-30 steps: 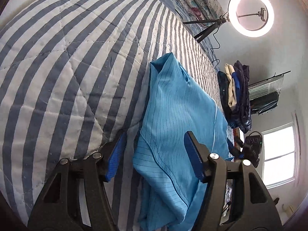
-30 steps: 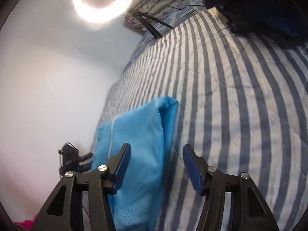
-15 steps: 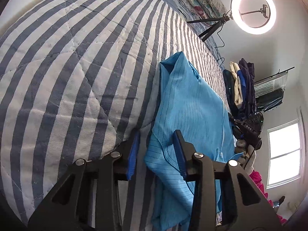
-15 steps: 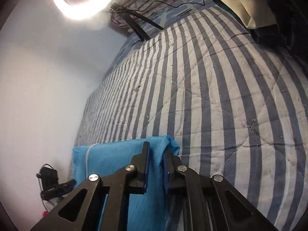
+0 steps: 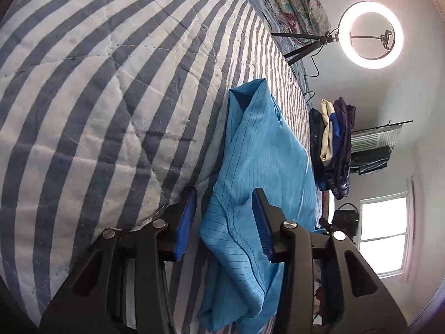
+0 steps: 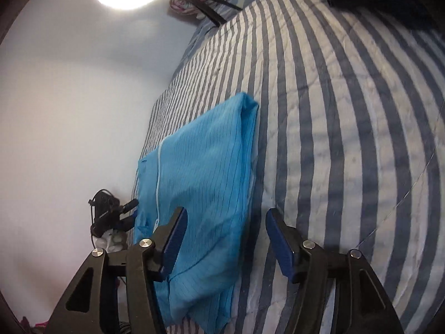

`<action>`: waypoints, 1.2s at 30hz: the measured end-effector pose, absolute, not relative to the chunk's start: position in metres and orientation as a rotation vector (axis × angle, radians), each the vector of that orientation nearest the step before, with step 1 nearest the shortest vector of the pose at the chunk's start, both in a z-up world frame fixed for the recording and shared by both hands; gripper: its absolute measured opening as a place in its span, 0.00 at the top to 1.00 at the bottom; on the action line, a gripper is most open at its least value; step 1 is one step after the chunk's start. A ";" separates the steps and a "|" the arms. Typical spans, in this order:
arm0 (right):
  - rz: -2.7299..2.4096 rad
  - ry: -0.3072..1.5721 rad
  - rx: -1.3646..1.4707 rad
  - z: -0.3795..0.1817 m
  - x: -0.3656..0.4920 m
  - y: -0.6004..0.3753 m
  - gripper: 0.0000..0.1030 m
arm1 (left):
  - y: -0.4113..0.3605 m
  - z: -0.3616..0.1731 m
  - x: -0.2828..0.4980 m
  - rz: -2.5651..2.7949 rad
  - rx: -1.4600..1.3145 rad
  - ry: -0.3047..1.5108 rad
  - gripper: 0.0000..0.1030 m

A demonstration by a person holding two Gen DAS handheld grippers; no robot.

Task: Fold large clothes
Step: 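Grasp the folded light-blue coat bundle with both tools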

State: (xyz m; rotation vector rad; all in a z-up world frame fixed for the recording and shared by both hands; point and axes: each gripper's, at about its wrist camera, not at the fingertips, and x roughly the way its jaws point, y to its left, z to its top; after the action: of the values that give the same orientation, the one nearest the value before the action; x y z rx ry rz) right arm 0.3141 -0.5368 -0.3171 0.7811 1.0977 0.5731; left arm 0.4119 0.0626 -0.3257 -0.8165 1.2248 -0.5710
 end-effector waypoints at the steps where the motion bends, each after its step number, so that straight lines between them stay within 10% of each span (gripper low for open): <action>1: 0.585 1.091 0.783 -0.320 0.314 -0.534 0.42 | 0.061 -0.327 0.413 -0.582 -0.822 1.234 0.59; 11: 0.677 1.055 0.900 -0.339 0.330 -0.503 0.68 | 0.033 -0.319 0.424 -0.612 -0.777 1.237 0.60; 20: 0.552 1.082 0.662 -0.308 0.329 -0.463 0.93 | -0.012 -0.273 0.394 -0.456 -0.398 1.101 0.94; 36: 0.338 0.968 0.014 -0.183 0.261 -0.385 0.97 | -0.061 -0.178 0.292 -0.489 -0.184 0.926 0.96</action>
State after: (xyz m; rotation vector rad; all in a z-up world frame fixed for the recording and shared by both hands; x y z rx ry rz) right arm 0.2610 -0.3846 -0.1835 0.0137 0.9675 0.3377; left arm 0.2925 -0.0607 -0.1778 -0.1843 0.9261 -0.4887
